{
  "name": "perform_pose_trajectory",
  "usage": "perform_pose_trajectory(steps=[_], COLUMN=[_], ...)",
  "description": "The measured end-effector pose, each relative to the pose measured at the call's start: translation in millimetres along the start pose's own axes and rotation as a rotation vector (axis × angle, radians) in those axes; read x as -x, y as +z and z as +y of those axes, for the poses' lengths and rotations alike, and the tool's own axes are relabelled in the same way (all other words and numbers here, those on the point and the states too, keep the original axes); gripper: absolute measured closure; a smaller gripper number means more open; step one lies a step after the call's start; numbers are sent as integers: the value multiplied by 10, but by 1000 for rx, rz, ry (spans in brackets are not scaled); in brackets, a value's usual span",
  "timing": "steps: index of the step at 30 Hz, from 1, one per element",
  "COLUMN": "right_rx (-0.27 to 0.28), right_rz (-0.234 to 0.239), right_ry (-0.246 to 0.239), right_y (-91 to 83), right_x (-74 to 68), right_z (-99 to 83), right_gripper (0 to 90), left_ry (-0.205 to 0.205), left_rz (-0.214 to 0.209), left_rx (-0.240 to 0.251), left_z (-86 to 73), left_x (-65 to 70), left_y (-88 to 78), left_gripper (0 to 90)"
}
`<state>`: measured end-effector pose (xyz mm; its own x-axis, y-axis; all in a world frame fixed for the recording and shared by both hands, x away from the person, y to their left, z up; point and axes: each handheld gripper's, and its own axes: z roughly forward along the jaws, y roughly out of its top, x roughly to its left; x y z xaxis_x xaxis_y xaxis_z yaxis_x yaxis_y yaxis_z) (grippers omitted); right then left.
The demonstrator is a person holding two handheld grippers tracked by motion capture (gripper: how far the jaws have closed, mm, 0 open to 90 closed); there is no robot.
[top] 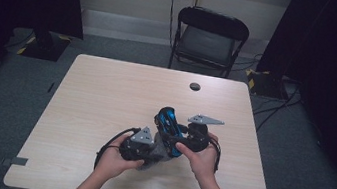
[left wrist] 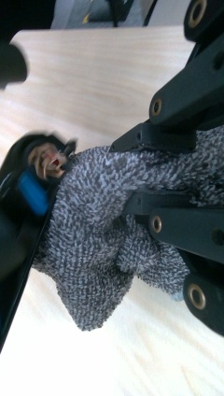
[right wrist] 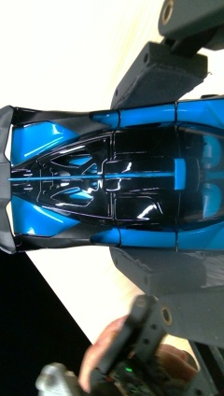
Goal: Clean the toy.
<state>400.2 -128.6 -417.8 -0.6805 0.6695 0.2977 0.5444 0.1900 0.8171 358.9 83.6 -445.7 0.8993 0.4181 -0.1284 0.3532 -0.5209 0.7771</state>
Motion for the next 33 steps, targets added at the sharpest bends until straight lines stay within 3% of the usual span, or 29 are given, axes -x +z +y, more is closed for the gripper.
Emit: perform_pose_trajectory(steps=[5, 8, 18, 24, 26, 33], right_rx=[9, 9, -8, -35, -41, -58], right_rz=[-16, -15, -9, 1, 0, -7], right_ry=[11, 8, -25, -38, -38, -39], right_y=[9, 10, -112, -124, -112, -24], right_x=[32, 45, 44, 18, 20, 4], right_z=[19, 28, -53, -169, -196, -229], right_gripper=[279, 279, 279, 279, 279, 279], left_ry=[23, 6, -107, -156, -154, -92], left_rz=[-44, -23, 193, 254, 247, 212], left_rx=[-29, -43, 10, 36, 40, 28], left_z=[-35, -56, -7, 23, 39, 98], left_x=[43, 8, -369, -509, -502, -372], left_y=[55, 58, -266, -303, -280, -173], left_gripper=[753, 753, 751, 751, 751, 751])
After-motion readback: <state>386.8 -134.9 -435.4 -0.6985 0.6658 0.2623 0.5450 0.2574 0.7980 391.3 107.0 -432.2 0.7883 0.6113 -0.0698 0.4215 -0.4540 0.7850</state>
